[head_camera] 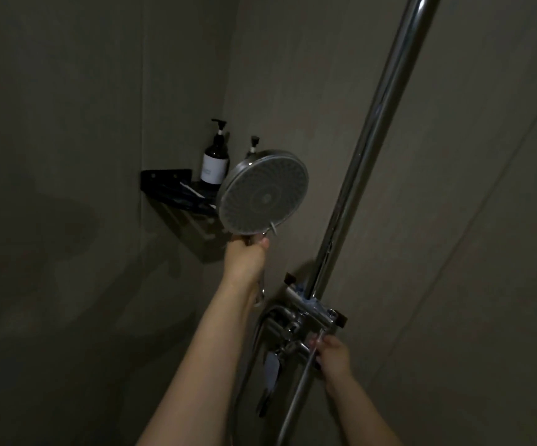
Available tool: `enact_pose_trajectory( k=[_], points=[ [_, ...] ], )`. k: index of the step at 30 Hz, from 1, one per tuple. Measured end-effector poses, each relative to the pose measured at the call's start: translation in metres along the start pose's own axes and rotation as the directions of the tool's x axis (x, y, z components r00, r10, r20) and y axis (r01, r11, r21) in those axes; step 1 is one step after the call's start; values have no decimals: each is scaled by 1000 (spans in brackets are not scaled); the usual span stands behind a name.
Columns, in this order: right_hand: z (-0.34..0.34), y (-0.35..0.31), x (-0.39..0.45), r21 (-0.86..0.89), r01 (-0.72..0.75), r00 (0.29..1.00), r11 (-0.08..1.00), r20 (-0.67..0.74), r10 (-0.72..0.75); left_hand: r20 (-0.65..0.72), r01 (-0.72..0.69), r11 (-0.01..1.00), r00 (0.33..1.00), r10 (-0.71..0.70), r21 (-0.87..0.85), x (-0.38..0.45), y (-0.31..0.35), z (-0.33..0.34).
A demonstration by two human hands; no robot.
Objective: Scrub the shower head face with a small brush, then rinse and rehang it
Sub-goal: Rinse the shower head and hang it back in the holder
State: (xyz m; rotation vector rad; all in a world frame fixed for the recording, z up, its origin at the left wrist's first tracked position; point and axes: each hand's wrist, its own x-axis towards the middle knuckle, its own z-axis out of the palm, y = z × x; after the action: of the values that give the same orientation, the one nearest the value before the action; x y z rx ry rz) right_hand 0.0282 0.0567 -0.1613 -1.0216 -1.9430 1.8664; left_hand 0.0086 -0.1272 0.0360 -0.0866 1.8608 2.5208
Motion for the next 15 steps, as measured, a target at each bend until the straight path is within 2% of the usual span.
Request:
enact_pose_trajectory(
  k=[4,10,12,15],
  points=[
    [9,-9,-4,190,55,996,980,-80,-40,-35,-17,999,999,15,-35,8,1,-4],
    [8,-17,-5,512,29,989,858,-139,49,17,42,999,999,-42,-4,7,0,3],
    [11,-22,-7,547,19,992,837,-113,51,37,30,1000,999,-30,-2,7,-2,6],
    [15,-27,-8,492,46,996,869,-88,-3,63,13,1000,998,-14,3,7,-2,9]
  ],
)
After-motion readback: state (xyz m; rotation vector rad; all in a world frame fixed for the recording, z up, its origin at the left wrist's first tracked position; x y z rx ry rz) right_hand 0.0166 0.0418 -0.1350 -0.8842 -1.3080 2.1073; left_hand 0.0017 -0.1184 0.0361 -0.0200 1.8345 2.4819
